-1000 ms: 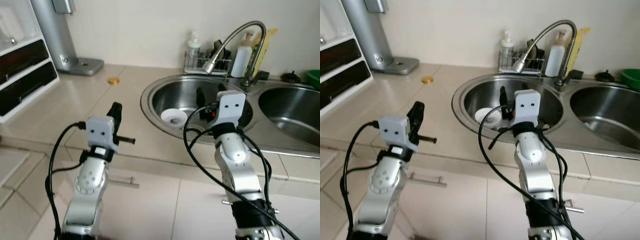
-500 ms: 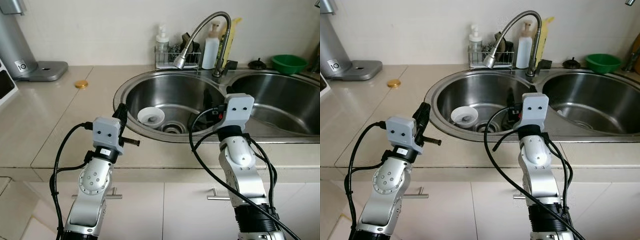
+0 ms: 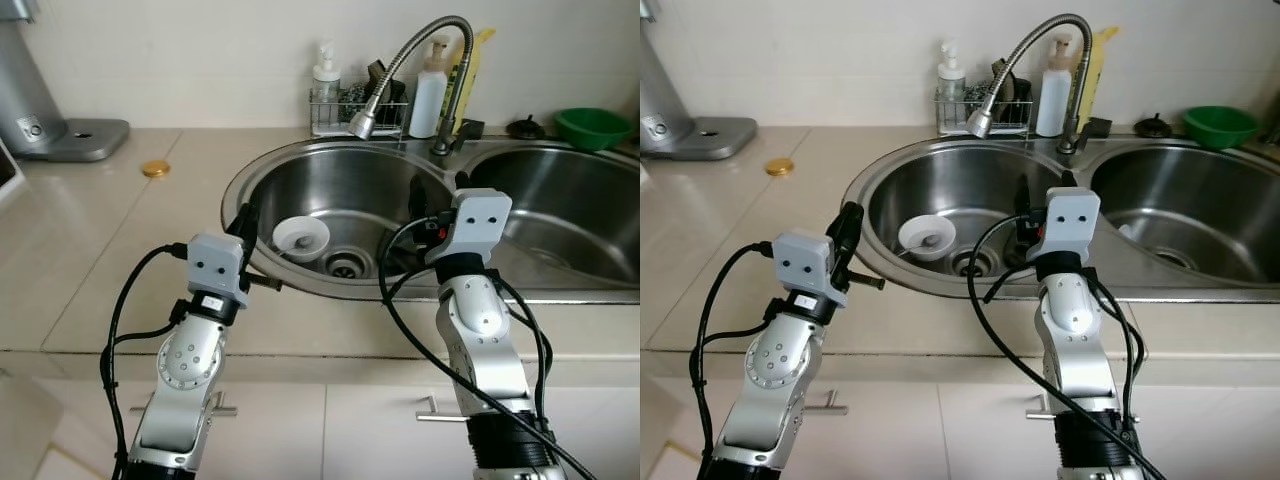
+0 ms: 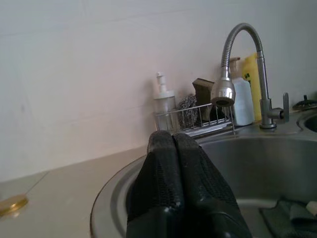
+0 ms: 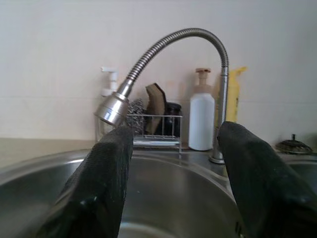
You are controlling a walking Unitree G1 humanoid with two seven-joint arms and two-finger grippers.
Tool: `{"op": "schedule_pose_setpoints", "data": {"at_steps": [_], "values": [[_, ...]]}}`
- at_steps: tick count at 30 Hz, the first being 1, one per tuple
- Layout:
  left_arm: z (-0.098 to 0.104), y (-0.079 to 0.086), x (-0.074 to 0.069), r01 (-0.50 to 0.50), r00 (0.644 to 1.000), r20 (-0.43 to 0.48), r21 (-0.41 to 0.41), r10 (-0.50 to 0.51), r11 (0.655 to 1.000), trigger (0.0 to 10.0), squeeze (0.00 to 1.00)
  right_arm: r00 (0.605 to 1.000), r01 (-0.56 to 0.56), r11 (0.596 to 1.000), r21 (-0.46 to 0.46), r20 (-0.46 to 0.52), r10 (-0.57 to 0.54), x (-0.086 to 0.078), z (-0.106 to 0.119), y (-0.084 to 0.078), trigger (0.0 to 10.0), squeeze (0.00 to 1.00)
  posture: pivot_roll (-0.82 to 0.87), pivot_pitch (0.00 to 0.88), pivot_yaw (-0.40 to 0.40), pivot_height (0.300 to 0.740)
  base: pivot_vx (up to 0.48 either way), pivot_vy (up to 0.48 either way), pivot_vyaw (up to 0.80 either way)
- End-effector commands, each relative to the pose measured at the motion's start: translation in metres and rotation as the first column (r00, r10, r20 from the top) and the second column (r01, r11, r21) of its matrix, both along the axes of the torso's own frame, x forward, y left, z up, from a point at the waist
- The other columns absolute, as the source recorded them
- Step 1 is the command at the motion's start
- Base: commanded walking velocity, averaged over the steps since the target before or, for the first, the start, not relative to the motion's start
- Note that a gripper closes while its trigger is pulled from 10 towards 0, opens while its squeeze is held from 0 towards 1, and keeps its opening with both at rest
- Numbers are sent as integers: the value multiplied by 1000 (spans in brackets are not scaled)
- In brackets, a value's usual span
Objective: Kitchen organization
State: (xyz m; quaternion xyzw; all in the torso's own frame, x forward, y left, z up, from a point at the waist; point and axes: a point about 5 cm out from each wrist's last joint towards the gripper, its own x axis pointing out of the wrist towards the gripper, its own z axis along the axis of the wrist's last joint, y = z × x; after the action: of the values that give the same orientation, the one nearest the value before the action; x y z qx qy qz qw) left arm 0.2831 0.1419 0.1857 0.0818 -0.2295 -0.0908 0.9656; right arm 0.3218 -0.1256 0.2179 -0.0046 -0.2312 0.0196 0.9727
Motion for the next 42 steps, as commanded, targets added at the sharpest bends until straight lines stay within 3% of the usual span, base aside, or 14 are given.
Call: {"op": "schedule_pose_setpoints", "data": {"at_steps": [1,5,33,42], "values": [[3,-4,0,18,1000,9,-2,-18,1000,10000,0,1000,20,1000,8,20,-21,-2,2,-5,10000,0,-75,0,36,740,-352,0,-800],[4,-4,0,19,1000,23,-1,-19,1000,10000,0,999,22,1000,9,22,-23,-2,3,-5,10000,0,-75,0,38,740,-449,0,-800],[0,-6,0,25,1000,14,12,-25,1000,10000,0,999,29,1000,11,24,-29,-1,2,-5,10000,0,-79,0,35,740,0,0,-800],[-4,-7,-1,30,1000,1,21,-30,999,10000,0,999,38,999,-8,8,-37,-2,-3,-8,10000,0,-81,0,36,740,0,0,-178]]}}
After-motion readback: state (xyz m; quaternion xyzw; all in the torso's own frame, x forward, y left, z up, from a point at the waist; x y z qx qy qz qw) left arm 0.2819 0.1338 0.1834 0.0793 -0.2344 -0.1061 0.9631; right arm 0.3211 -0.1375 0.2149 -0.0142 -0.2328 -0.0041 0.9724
